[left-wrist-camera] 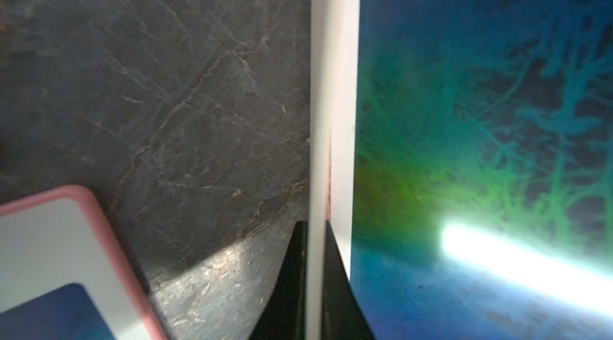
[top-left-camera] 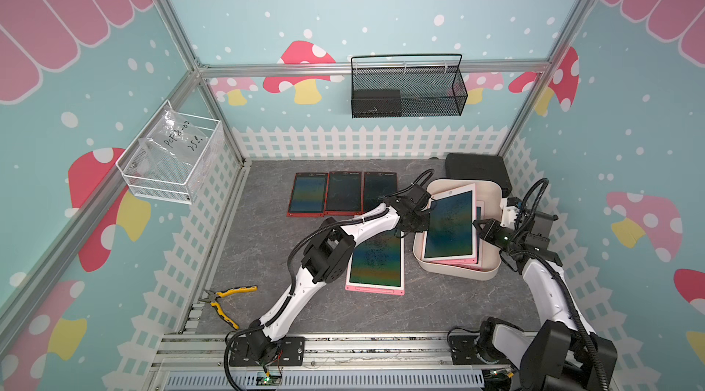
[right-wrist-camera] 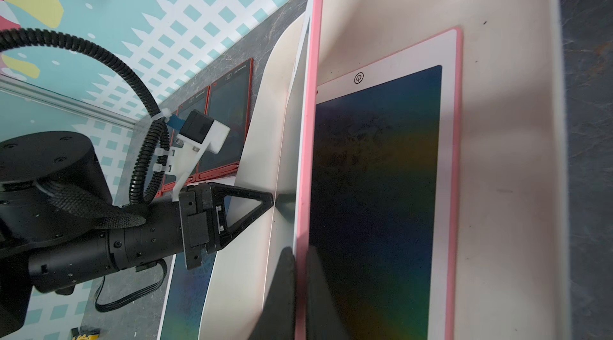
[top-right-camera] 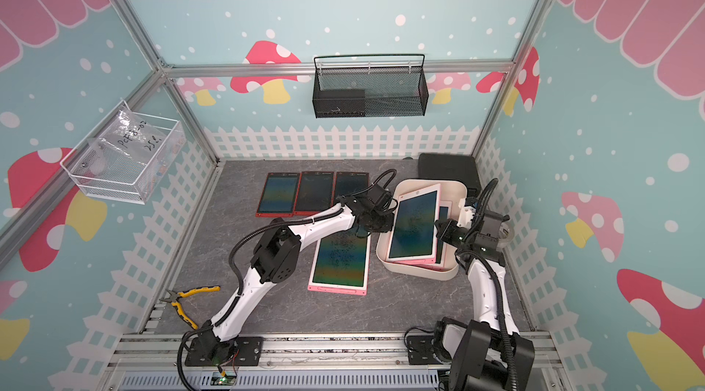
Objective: Take out the writing tablet from the storage box
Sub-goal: Pick up the writing tablet from the storage box.
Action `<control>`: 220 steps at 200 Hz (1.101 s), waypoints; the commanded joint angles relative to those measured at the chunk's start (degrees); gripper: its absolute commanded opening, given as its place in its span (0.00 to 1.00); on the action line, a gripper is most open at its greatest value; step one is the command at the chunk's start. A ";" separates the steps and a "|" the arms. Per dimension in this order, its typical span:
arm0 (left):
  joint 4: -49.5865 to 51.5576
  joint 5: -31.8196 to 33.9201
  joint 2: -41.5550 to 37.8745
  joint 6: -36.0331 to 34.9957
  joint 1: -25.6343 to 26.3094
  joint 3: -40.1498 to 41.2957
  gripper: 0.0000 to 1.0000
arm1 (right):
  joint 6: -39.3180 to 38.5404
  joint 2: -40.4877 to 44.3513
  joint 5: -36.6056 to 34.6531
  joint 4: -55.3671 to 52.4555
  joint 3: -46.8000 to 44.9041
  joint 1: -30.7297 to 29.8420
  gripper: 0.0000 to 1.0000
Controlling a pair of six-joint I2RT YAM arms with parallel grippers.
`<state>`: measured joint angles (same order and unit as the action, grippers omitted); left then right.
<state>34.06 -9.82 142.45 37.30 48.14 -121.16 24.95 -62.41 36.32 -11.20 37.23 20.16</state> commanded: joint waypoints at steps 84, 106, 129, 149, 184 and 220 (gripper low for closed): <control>-1.01 0.57 3.81 -0.12 1.78 -0.05 0.00 | -1.13 -1.50 6.48 -1.48 -2.37 -1.13 0.20; -0.97 0.64 3.73 -0.12 1.87 -0.04 0.00 | -0.96 -1.31 6.27 -1.63 -2.34 -1.19 0.16; -1.02 0.91 3.86 -0.03 1.96 -0.05 0.00 | -0.99 -1.45 4.18 -2.58 -2.03 -1.13 0.12; -1.01 0.96 4.01 -0.04 1.96 -0.39 0.00 | -1.40 -2.28 3.28 -3.74 -1.35 -1.22 0.12; -1.02 0.68 3.66 0.39 2.29 -0.64 0.00 | -1.89 -3.06 1.99 -4.97 -0.07 -1.18 0.14; -0.47 0.87 3.54 1.37 3.35 -1.43 0.00 | -2.01 -4.15 2.71 -4.68 0.19 -1.18 0.17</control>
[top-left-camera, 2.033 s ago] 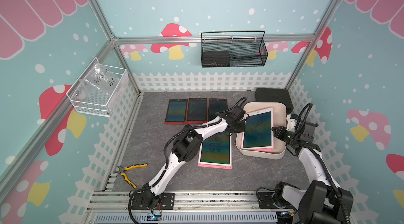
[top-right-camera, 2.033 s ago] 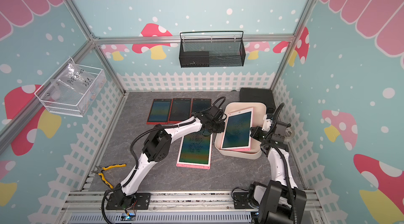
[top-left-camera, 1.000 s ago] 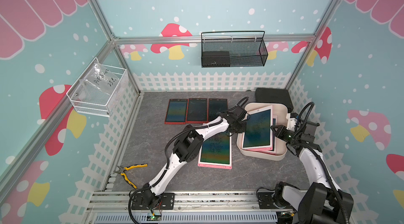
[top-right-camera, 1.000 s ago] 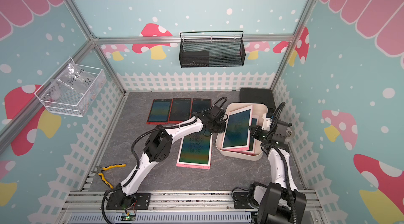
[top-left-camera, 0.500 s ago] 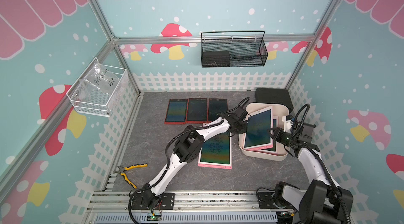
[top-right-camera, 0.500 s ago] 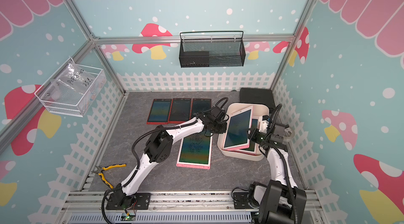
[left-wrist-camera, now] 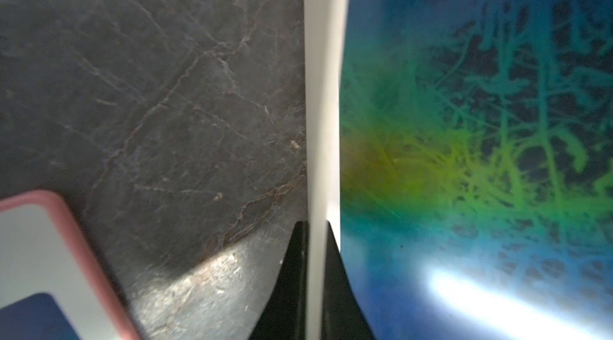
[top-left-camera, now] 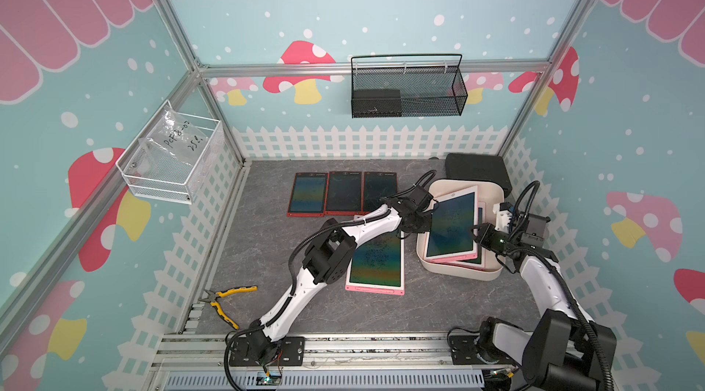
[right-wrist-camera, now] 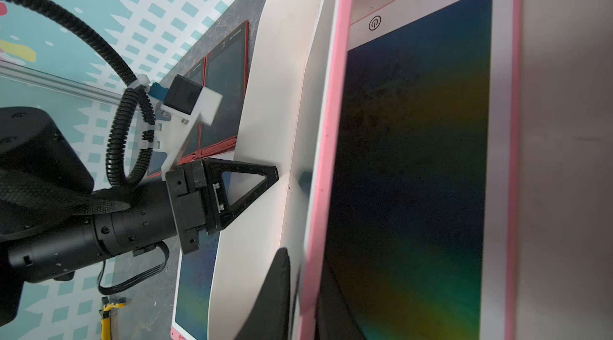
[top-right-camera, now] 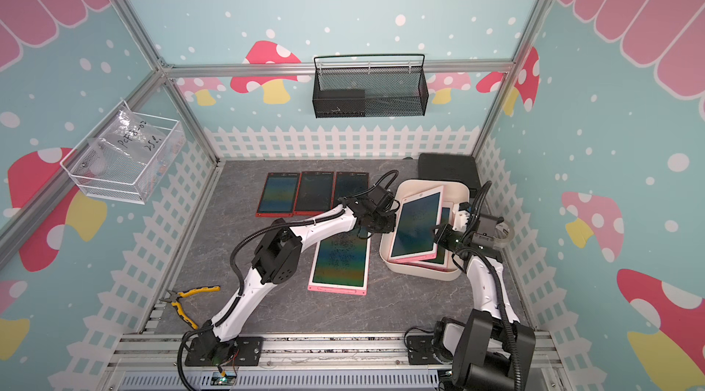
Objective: Take out the writing tablet from the storage box
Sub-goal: Pick up the writing tablet from the storage box.
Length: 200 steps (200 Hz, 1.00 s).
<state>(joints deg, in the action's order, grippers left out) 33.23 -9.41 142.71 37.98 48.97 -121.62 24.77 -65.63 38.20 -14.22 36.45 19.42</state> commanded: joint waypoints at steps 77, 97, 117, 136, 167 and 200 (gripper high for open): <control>0.04 1.50 1.43 2.13 3.32 -0.97 0.11 | -1.35 0.80 -5.67 -1.96 1.00 -0.09 0.06; -0.85 1.88 -0.15 2.01 3.24 -0.47 0.20 | -1.49 1.40 -5.83 -3.09 2.19 0.35 0.03; -1.84 1.52 -1.75 1.83 2.97 -0.19 0.26 | -1.00 3.15 -5.85 -2.62 2.47 0.95 0.01; -2.51 1.65 -3.31 1.40 2.97 -0.23 0.32 | -0.70 3.73 -5.05 -2.72 3.82 1.58 0.00; -2.39 2.27 -5.34 0.96 2.97 -0.76 0.34 | -0.09 3.66 -4.35 -2.66 4.87 2.09 0.00; -2.07 4.91 -8.66 -0.30 2.90 0.85 0.34 | 0.83 5.12 -2.99 -1.80 6.01 2.82 0.00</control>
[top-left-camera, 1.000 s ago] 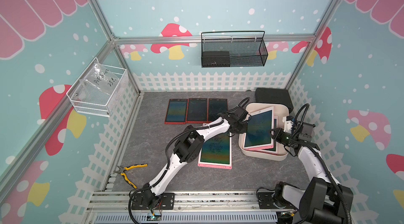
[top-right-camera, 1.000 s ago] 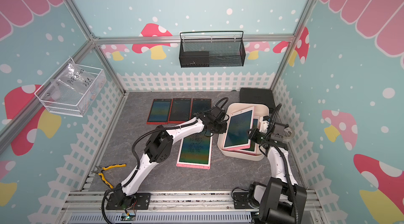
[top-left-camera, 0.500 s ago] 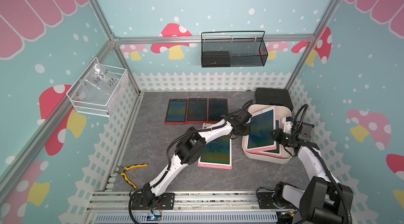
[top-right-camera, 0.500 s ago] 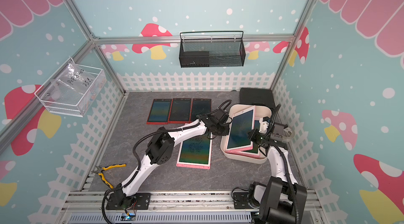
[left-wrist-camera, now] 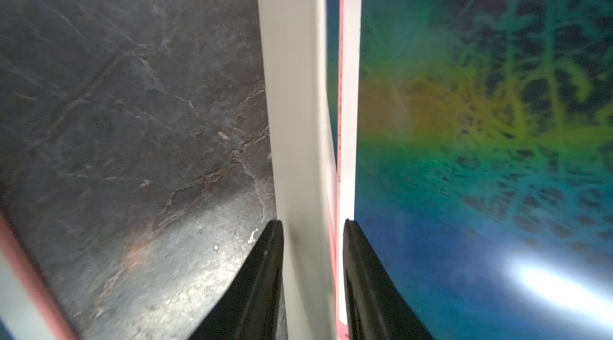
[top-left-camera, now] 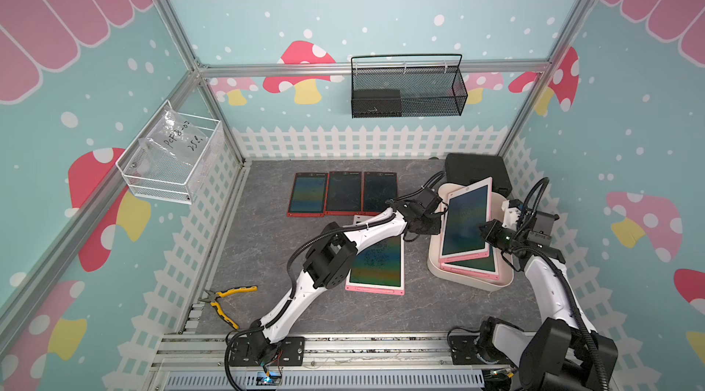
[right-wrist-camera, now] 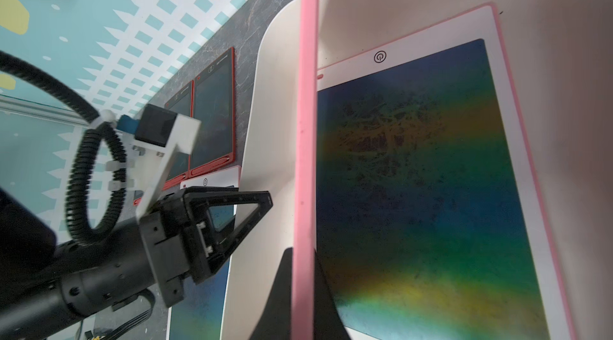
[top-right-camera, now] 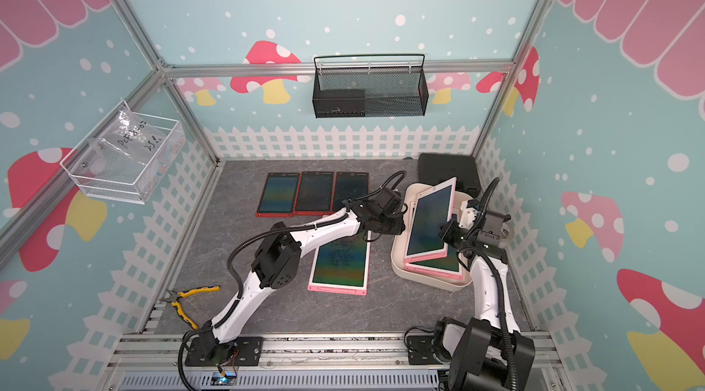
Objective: Take out the writing tablet from the storage box
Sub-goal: Pick up the writing tablet from the storage box.
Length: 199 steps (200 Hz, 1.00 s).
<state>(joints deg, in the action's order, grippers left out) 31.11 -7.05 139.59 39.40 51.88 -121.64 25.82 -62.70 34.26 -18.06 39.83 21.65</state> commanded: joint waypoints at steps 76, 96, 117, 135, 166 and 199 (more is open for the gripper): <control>-0.26 7.93 -15.87 -4.00 -1.69 9.83 0.32 | 3.50 5.03 3.73 3.73 6.97 0.84 0.00; -1.31 7.88 -20.38 -4.11 -3.27 14.56 0.32 | 5.50 5.80 6.31 5.54 7.86 0.83 0.00; -2.16 8.30 -25.97 -4.55 -5.29 20.71 0.32 | 6.40 5.57 9.88 5.77 9.18 0.76 0.00; -3.88 8.40 -31.28 -3.97 -7.70 27.63 0.32 | 8.45 6.07 13.05 7.59 8.99 0.67 0.00; -7.75 7.57 -40.15 -3.01 -11.18 38.99 0.33 | 10.92 7.79 15.21 8.65 9.54 -0.35 0.00; -8.34 8.48 -47.55 -2.32 -13.69 46.33 0.33 | 13.07 8.56 14.33 8.68 11.48 -5.73 0.00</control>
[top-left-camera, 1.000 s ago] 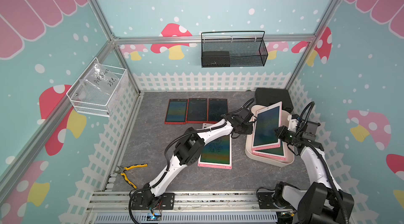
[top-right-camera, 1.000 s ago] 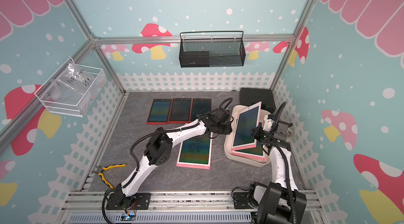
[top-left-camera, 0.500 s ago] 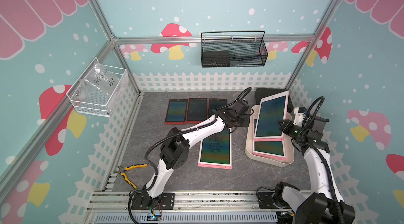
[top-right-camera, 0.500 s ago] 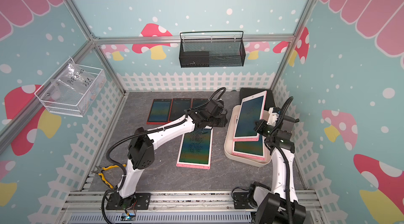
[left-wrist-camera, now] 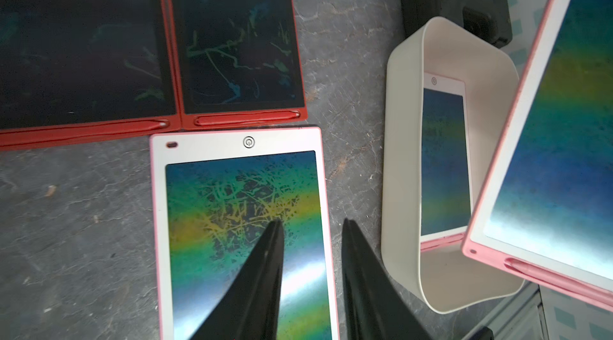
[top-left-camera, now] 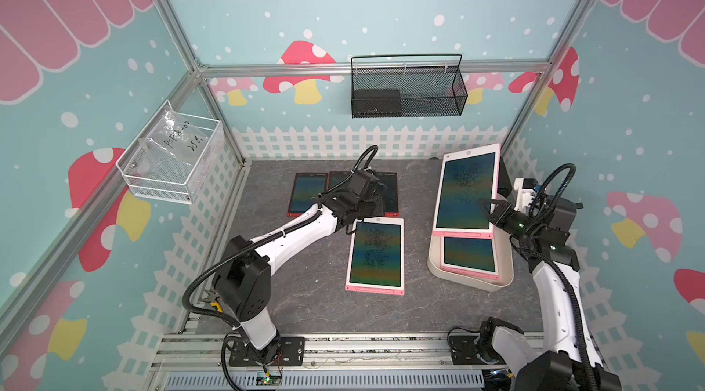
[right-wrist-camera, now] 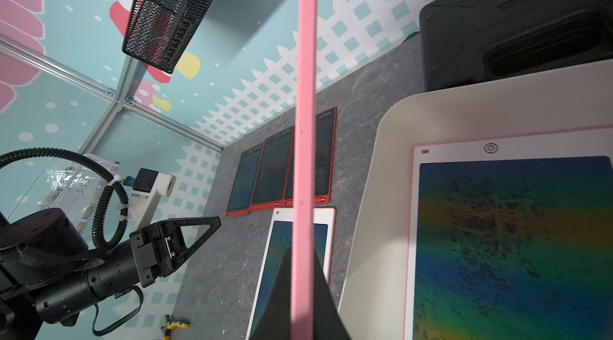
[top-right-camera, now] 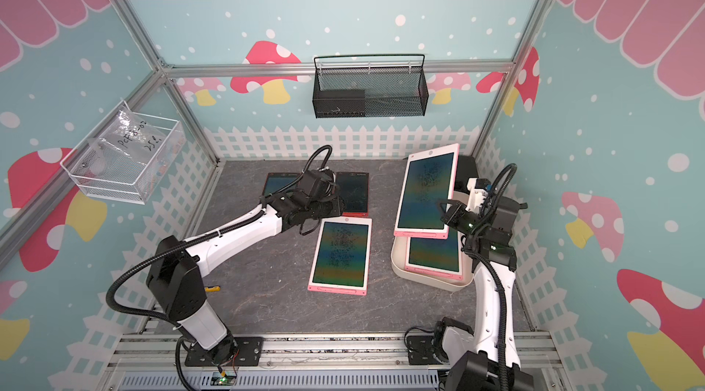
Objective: Take out the writing tablet from the storage box
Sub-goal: Pick up the writing tablet from the storage box.
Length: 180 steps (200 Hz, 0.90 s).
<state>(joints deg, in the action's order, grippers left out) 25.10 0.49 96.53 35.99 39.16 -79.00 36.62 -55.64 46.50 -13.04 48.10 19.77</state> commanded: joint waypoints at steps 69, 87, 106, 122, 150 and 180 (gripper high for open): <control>-1.29 -0.73 -19.88 3.02 -9.75 17.77 0.34 | 11.52 -3.13 -16.03 14.76 1.16 -31.71 0.00; 2.11 -0.80 -23.97 2.85 -13.27 19.62 0.35 | 14.37 -5.40 -21.71 19.54 -0.69 -38.36 0.00; 5.77 -0.99 -26.69 2.57 -15.40 20.07 0.35 | 15.67 -8.48 -26.42 23.08 -1.36 -44.20 0.00; 7.68 -1.89 -27.08 2.07 -18.39 20.25 0.35 | 17.08 -10.85 -29.81 26.96 -2.42 -48.53 0.00; 7.54 -3.46 -26.42 1.99 -20.07 21.72 0.34 | 20.11 -15.00 -34.97 31.75 -3.63 -54.70 0.00; 6.99 -4.56 -26.44 2.12 -21.92 23.07 0.33 | 26.32 -20.16 -38.98 40.03 -6.64 -59.96 0.00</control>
<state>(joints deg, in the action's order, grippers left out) 31.03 -2.42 69.97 37.95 18.87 -57.08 56.31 -72.95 13.32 14.98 43.22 -37.04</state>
